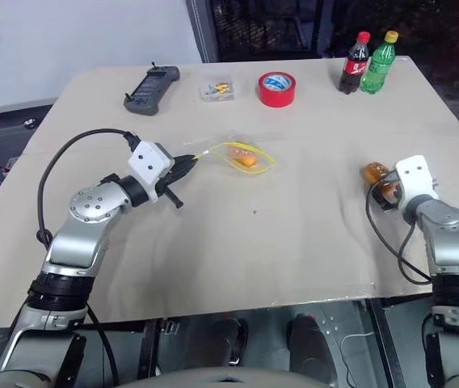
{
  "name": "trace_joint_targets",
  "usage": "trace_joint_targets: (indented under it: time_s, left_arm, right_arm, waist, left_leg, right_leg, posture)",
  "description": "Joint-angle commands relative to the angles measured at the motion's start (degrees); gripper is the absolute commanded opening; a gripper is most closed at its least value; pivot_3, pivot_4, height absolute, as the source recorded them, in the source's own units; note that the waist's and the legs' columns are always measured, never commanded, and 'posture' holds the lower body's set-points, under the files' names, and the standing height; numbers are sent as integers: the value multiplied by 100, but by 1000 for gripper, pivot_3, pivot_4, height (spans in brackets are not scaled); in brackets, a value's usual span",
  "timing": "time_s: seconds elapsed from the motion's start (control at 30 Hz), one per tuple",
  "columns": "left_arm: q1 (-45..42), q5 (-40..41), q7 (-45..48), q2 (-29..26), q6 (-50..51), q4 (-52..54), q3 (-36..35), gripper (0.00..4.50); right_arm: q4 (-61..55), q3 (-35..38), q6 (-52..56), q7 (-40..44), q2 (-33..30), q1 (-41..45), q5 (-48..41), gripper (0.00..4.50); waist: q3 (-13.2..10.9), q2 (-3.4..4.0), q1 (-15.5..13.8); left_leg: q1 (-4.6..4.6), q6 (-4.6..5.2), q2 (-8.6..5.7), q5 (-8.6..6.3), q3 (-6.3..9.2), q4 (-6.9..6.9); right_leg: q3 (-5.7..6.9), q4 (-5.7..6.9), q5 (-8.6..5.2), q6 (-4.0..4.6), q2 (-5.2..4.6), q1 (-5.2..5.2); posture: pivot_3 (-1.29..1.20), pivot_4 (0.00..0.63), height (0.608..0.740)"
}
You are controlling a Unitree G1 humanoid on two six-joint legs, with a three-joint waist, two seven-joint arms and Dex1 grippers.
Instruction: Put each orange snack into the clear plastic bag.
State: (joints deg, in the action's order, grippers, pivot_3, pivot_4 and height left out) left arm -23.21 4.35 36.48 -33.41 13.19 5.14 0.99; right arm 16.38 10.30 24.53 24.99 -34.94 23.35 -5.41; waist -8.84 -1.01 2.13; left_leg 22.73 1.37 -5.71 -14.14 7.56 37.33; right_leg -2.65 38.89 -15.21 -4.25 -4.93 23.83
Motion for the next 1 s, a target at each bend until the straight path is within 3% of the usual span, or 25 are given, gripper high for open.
trace_joint_targets:
  time_s: [0.03,0.2,0.37,0.5,0.67,1.0]
  left_arm:
    - [-101,4,6,-22,-135,83,-72,0]
    - [-65,39,-23,-10,-126,144,-123,0]
    - [-48,58,-44,-3,-175,189,-170,0]
    - [51,77,-84,2,-221,341,-233,0]
    - [298,121,-31,-36,-283,625,-272,0]
    - [913,253,86,-82,-229,1365,-298,0]
  right_arm:
    - [100,238,-134,21,32,92,-189,3178]
    - [-409,293,-117,232,33,-68,-473,854]
    - [-1920,154,537,505,375,-217,-1233,854]
    - [-3297,-796,1588,233,1271,-6,-1744,854]
    - [-3124,-1598,2025,-208,2200,675,-1534,854]
    - [-1996,-2687,1354,45,2413,1308,-683,854]
  waist:
    - [0,0,-10]
    - [0,0,-18]
    - [0,1,9]
    - [0,2,28]
    - [1,2,-36]
    - [1,2,-83]
  left_leg:
    - [-1,0,0,0,3,0]
    - [1,0,-1,0,6,0]
    - [1,0,1,0,7,0]
    - [-1,0,8,-1,11,-2]
    - [8,-1,1,0,18,-1]
    - [9,-1,-5,0,21,-2]
  right_leg:
    - [3,0,0,0,0,-1]
    - [6,-1,0,0,0,-1]
    - [5,-1,0,0,0,0]
    - [6,-1,0,0,4,1]
    - [13,-2,0,0,0,7]
    - [18,-4,0,1,2,8]
  posture:
    - [0,150,740]
    - [0,150,740]
    - [0,150,740]
    - [0,150,740]
    - [0,150,740]
    - [0,150,740]
